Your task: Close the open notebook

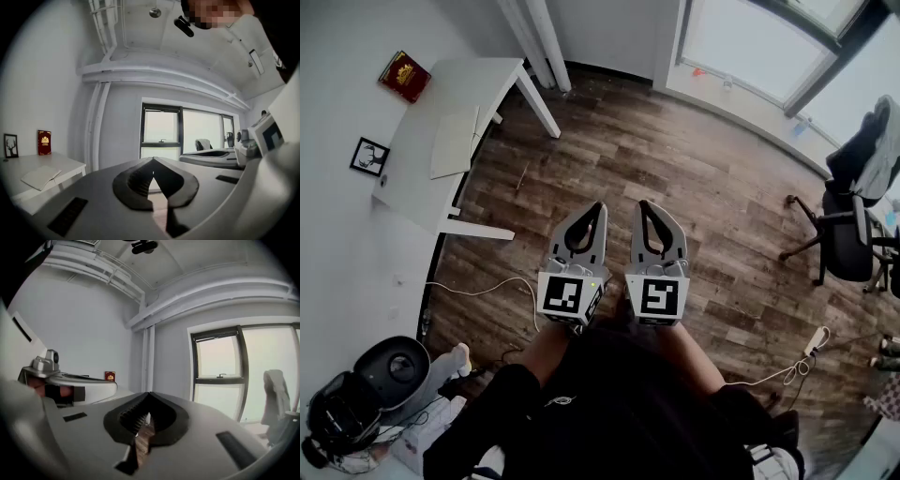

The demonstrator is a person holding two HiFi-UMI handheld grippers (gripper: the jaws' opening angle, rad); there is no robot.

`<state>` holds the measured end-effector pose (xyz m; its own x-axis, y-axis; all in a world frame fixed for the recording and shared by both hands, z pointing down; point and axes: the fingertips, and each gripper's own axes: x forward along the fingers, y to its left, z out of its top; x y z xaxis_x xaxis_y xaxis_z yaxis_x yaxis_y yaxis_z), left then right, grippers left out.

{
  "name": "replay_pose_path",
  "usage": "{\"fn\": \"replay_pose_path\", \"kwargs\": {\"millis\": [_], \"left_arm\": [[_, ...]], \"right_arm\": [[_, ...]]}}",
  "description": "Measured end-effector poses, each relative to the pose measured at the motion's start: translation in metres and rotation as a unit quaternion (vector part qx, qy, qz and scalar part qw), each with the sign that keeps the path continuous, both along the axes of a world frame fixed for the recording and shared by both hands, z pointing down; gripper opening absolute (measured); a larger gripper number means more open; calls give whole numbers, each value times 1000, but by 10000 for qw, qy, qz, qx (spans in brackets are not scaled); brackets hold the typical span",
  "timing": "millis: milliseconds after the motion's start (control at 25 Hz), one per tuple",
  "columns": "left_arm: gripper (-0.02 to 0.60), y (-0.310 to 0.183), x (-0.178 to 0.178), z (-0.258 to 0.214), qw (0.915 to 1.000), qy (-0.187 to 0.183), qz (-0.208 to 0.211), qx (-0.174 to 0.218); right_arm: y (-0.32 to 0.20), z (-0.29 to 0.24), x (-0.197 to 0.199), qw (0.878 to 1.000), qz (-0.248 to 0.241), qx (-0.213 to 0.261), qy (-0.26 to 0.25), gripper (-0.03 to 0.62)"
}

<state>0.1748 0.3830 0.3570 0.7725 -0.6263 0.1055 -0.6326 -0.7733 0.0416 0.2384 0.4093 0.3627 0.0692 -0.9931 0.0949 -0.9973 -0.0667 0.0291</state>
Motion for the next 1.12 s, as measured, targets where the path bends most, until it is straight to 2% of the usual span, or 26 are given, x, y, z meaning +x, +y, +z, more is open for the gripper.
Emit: {"fn": "replay_pose_path", "kwargs": {"millis": [200, 360, 560, 720, 880, 1000, 1120], "left_arm": [[3, -6, 0, 7, 9993, -66, -367, 50], [3, -23, -29, 8, 9965, -65, -832, -61], [2, -50, -63, 10, 9931, -108, -1164, -53], [3, -74, -76, 24, 9920, 33, -1215, -333], [3, -100, -70, 32, 9941, 100, -1004, -400], [3, -126, -69, 36, 9945, -58, -955, -432], [3, -157, -85, 35, 9935, -76, -1056, -425]], "right_arm": [[-15, 3, 1, 9992, -391, 101, 75, 21], [-45, 1, -32, 9950, -974, 177, 166, 21], [-72, 3, -62, 9931, -1162, 148, 107, 21], [-93, 13, -72, 9926, -1188, -18, 249, 21], [-119, 14, -70, 9929, -1134, -91, 360, 21], [-145, 14, -63, 9938, -1036, -136, 376, 21], [-176, 9, -76, 9926, -1116, -97, 460, 21]]}}
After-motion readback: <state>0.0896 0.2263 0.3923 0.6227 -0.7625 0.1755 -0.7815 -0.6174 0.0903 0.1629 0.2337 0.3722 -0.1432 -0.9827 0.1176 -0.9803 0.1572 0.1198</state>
